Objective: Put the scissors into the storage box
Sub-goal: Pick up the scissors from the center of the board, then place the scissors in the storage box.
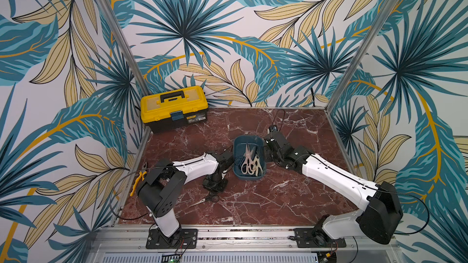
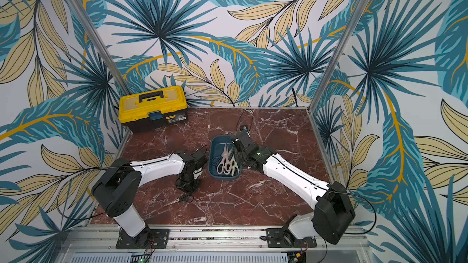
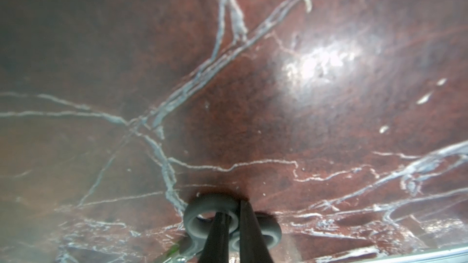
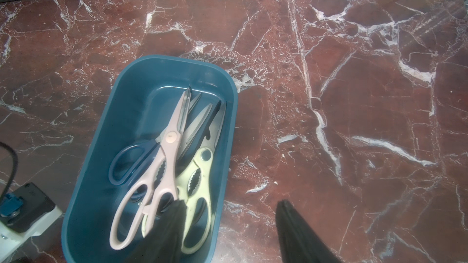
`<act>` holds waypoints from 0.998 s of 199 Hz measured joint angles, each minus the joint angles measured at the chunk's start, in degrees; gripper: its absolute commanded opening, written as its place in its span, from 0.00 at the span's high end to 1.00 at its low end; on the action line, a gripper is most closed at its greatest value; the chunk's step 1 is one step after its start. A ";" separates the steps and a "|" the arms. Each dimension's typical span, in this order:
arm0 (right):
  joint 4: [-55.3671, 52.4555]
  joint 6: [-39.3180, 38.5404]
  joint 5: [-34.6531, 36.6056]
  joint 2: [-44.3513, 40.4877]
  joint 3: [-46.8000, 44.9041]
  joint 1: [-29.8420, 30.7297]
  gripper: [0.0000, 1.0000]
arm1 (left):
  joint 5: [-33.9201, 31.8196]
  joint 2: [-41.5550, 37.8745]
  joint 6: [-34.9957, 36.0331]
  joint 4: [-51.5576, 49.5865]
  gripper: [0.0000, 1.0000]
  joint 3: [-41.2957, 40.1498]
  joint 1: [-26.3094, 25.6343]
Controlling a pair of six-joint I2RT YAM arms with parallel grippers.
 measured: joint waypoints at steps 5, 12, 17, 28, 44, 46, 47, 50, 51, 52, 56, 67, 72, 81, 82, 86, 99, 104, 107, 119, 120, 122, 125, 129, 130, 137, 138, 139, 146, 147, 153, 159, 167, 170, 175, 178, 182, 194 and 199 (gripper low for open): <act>0.00 0.02 0.00 0.00 0.00 0.00 0.38 | 0.11 0.00 0.00 0.02 0.99 0.00 0.09; 0.02 0.07 0.00 -0.02 0.00 0.00 0.38 | 0.17 0.00 0.00 0.04 1.00 0.00 0.13; 0.02 0.15 0.00 0.00 0.00 0.00 0.38 | 0.20 0.00 0.00 0.04 1.00 0.00 0.20; 0.02 0.15 0.00 -0.02 0.00 0.00 0.38 | 0.26 0.00 -0.02 0.04 1.00 0.02 0.37; 0.02 0.15 0.00 0.00 0.00 0.00 0.38 | -0.07 0.00 -0.09 -0.04 1.00 0.31 0.70; 0.02 0.15 0.00 0.00 0.00 0.00 0.38 | -0.24 0.00 -0.13 -0.04 1.00 0.42 0.79; 0.02 0.13 0.00 0.00 0.00 0.00 0.38 | -0.37 0.00 -0.17 -0.02 1.00 0.46 0.83; 0.00 0.15 0.00 0.00 0.00 0.00 0.38 | -0.61 0.00 -0.20 0.13 1.00 0.55 0.92; 0.02 0.15 0.00 0.00 0.00 0.00 0.38 | -0.74 0.00 -0.22 0.17 1.00 0.59 0.98; 0.02 0.15 0.00 0.00 0.00 0.00 0.38 | -0.81 0.00 -0.26 0.22 1.00 0.63 1.01; 0.02 0.15 0.02 0.00 0.00 0.00 0.38 | -1.29 0.00 -0.33 0.37 1.00 0.85 1.18; 0.02 0.15 0.02 0.00 0.00 0.00 0.38 | -2.58 -0.11 -0.83 0.59 1.00 2.01 1.55; 0.02 0.15 0.00 0.00 0.00 0.00 0.38 | -3.13 -0.24 -1.14 0.63 1.00 2.71 1.66; 0.02 0.15 0.02 0.00 0.00 0.00 0.38 | -4.20 -0.85 -1.62 0.50 1.00 4.42 1.79; 0.00 0.15 0.00 0.00 0.02 0.00 0.38 | -4.35 -0.94 -1.62 0.48 1.00 4.68 1.79; 0.02 0.15 0.02 0.00 0.02 0.00 0.38 | -4.85 -1.36 -1.84 0.33 1.00 5.68 1.86; 0.02 0.15 0.04 0.00 0.02 0.00 0.38 | -6.23 -2.73 -2.62 -0.46 1.00 9.51 1.97; 0.02 0.15 0.09 0.00 0.02 0.00 0.38 | -6.60 -3.28 -2.75 -0.85 1.00 11.45 1.97; 0.04 0.15 0.20 -0.02 0.02 0.00 0.38 | -6.71 -3.54 -2.82 -1.14 1.00 12.52 1.97; 0.07 0.15 0.52 -0.02 0.02 0.00 0.38 | -6.99 -4.07 -2.86 -2.32 1.00 17.88 1.97; 0.09 0.17 0.59 -0.02 0.02 0.00 0.38 | -6.99 -4.07 -2.86 -2.43 1.00 18.18 1.95; 0.09 0.15 0.70 -0.02 0.02 0.00 0.38 | -7.04 -4.07 -2.86 -2.62 1.00 19.15 1.95; 0.15 0.15 0.81 -0.02 0.02 0.00 0.38 | -7.13 -4.04 -2.86 -2.80 1.00 20.41 1.92; 0.20 0.17 1.03 -0.02 0.02 0.00 0.38 | -7.23 -3.98 -2.84 -3.21 1.00 22.36 1.86; 0.22 0.20 1.07 -0.02 0.02 0.00 0.38 | -7.26 -3.96 -2.84 -3.28 1.00 22.69 1.86; 0.44 0.24 1.49 -0.13 0.00 0.00 0.38 | -7.41 -3.50 -2.82 -4.26 1.00 26.53 1.68; 0.48 0.26 1.57 -0.15 -0.02 0.00 0.38 | -7.43 -3.43 -2.82 -4.28 1.00 26.91 1.66; 0.50 0.28 1.64 -0.17 -0.02 0.00 0.38 | -7.43 -3.34 -2.82 -4.33 1.00 27.30 1.62; 0.76 0.44 2.19 -0.46 -0.13 0.00 0.38 | -7.48 -2.43 -2.78 -5.25 1.00 31.34 1.27; 0.83 0.52 2.27 -0.55 -0.17 0.00 0.38 | -7.48 -2.32 -2.78 -5.31 1.00 31.69 1.22; 1.05 0.79 2.75 -0.90 -0.35 0.00 0.38 | -7.50 -1.22 -2.69 -5.81 1.00 35.19 0.79; 1.29 1.05 3.37 -1.44 -0.57 0.00 0.38 | -7.48 -0.07 -2.69 -6.12 1.00 38.36 0.33; 1.66 1.49 4.35 -2.27 -0.96 0.00 0.38 | -7.13 2.21 -2.67 -6.58 1.00 42.95 -0.35; 1.81 1.70 4.76 -2.64 -1.16 0.00 0.38 | -6.95 2.97 -2.64 -6.67 1.00 44.44 -0.57; 1.92 1.95 5.46 -3.30 -1.44 0.00 0.38 | -6.47 4.76 -2.71 -6.75 1.00 47.32 -0.94; 2.03 2.14 5.79 -3.67 -1.66 0.00 0.38 | -6.32 5.70 -2.73 -6.80 1.00 48.78 -1.09; 2.23 2.40 6.38 -4.37 -2.03 0.00 0.38 | -5.95 7.30 -2.84 -6.84 1.00 50.95 -1.33; 2.62 2.95 8.09 -6.62 -3.32 0.00 0.38 | -4.44 11.74 -3.65 -6.36 1.00 56.08 -1.86; 2.84 3.19 8.85 -7.85 -4.09 0.00 0.38 | -3.82 13.46 -4.28 -6.14 1.00 57.72 -1.99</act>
